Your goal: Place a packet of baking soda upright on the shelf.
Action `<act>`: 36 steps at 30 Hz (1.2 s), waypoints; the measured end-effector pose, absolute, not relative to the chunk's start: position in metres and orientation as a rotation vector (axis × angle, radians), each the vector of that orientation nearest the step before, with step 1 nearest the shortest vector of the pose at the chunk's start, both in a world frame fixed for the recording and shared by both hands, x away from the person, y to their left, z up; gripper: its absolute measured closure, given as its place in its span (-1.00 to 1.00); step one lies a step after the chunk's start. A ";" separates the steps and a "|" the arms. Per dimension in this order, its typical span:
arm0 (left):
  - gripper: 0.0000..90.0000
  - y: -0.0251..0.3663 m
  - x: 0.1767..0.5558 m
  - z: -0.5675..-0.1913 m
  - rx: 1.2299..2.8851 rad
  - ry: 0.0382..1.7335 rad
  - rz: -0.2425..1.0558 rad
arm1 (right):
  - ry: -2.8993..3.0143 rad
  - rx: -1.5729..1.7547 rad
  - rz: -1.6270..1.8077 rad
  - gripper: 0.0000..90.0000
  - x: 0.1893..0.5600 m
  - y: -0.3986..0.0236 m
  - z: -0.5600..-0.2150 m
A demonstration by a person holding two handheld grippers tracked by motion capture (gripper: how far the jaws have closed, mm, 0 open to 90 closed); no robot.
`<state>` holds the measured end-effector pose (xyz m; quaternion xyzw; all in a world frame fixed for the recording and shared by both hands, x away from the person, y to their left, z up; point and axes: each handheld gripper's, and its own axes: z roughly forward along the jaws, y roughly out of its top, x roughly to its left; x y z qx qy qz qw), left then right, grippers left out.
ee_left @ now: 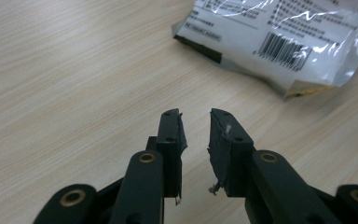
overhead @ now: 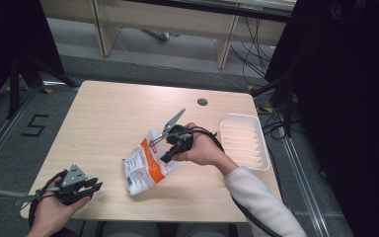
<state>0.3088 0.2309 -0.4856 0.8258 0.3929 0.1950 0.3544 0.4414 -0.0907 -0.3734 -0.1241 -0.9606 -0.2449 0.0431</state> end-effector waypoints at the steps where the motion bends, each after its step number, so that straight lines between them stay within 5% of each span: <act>1: 0.61 0.232 0.309 -0.485 2.149 1.004 0.511 | -2.963 -0.345 -0.725 1.00 0.443 -0.093 -0.369; 36: 0.59 0.232 0.309 -0.484 2.154 1.009 0.526 | -3.152 0.001 -0.257 1.00 0.449 -0.137 -0.304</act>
